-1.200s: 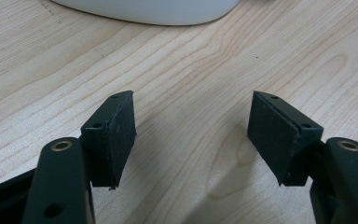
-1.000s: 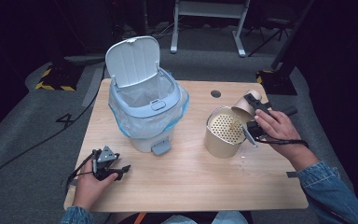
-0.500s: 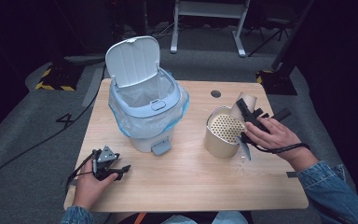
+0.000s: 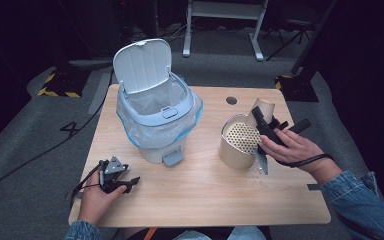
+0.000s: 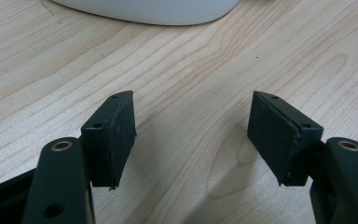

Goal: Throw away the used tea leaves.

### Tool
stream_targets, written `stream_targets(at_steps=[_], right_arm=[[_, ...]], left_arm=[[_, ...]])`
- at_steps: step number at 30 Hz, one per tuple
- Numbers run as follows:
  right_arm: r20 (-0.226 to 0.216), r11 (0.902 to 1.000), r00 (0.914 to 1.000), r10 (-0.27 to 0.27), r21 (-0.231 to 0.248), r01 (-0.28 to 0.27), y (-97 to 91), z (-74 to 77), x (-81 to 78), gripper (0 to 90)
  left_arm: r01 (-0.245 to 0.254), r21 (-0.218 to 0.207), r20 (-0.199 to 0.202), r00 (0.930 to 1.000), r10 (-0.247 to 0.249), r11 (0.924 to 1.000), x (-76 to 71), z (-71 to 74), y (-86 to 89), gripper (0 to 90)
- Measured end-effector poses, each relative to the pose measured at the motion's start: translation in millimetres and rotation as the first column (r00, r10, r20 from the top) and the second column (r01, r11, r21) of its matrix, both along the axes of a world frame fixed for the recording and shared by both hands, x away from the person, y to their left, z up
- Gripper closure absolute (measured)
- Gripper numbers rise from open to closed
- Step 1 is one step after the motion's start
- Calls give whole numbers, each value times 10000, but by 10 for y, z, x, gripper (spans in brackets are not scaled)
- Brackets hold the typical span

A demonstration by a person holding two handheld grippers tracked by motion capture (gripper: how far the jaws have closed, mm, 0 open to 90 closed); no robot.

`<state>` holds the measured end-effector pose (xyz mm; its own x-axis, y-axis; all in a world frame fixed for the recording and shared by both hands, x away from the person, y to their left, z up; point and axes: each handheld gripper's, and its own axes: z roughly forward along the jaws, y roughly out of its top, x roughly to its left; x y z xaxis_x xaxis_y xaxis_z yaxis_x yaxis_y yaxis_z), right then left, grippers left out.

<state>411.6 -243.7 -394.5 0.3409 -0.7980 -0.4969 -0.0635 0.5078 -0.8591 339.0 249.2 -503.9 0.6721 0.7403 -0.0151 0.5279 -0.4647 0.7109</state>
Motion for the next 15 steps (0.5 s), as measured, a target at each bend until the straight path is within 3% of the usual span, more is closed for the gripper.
stream_targets(at_steps=[15], right_arm=[[326,9999,9994,-113,-29,114,-22,101,13,367]], left_arm=[[0,0,1,10000,0,10000,0,0,0,327]])
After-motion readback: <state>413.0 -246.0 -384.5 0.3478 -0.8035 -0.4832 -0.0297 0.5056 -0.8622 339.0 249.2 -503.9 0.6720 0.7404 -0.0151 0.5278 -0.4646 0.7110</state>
